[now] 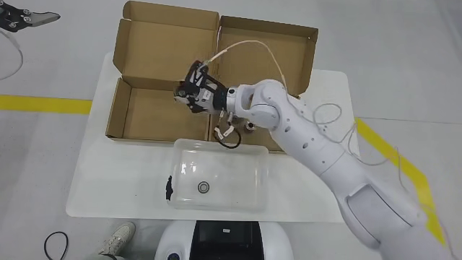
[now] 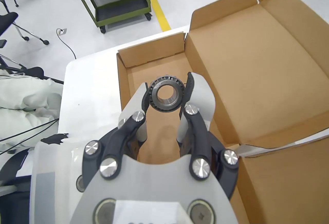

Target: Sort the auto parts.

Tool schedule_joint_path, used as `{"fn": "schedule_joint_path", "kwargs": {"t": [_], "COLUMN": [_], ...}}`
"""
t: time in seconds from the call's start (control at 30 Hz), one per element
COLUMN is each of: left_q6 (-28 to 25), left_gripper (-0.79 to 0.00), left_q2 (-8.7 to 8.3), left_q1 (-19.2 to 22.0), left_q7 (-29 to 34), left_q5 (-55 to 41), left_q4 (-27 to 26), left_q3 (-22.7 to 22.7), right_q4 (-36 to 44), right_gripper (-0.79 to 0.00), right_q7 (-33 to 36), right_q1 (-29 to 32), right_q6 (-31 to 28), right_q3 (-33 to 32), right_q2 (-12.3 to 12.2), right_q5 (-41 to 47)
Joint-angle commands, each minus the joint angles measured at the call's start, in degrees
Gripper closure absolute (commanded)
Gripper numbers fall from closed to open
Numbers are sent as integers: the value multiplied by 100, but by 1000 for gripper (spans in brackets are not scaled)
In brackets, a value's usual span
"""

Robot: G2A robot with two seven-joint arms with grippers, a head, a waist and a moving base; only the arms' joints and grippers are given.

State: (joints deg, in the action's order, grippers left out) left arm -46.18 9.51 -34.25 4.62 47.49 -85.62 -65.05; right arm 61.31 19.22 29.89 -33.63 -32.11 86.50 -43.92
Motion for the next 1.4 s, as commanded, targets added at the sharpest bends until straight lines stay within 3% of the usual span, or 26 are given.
{"fn": "schedule_joint_path", "kwargs": {"t": [0.0, 0.13, 0.37, 0.87, 1.03, 1.23, 1.33, 1.37], "left_q6": [0, 0, 0, 0, 0, 0, 0, 0], "left_gripper": [-785, -785, -785, -785, -785, -785, -785, -785], "left_q2": [0, 0, 0, 0, 0, 0, 0, 0], "left_q1": [0, 0, 0, 0, 0, 0, 0, 0], "left_q7": [0, 0, 0, 0, 0, 0, 0, 0], "left_q5": [0, 0, 0, 0, 0, 0, 0, 0], "left_q4": [0, 0, 0, 0, 0, 0, 0, 0], "left_q3": [0, 0, 0, 0, 0, 0, 0, 0], "right_q4": [-225, -816, -1748, -3126, -3485, -3888, -4010, -4049], "right_gripper": [0, 0, 0, 0, -175, -222, -363, -465], "right_q7": [194, 513, 1058, 1426, 1515, 1398, 1343, 1315], "right_q1": [-139, -438, -771, -1031, -1065, -1114, -1173, -1192], "right_q6": [-70, -196, 209, 743, 853, 751, 715, 708], "right_q3": [157, 465, 930, 1483, 1564, 1558, 1545, 1536], "right_q2": [126, 402, 946, 1937, 2191, 2414, 2499, 2522], "right_q5": [135, 253, 312, -86, -222, -275, -323, -336]}}
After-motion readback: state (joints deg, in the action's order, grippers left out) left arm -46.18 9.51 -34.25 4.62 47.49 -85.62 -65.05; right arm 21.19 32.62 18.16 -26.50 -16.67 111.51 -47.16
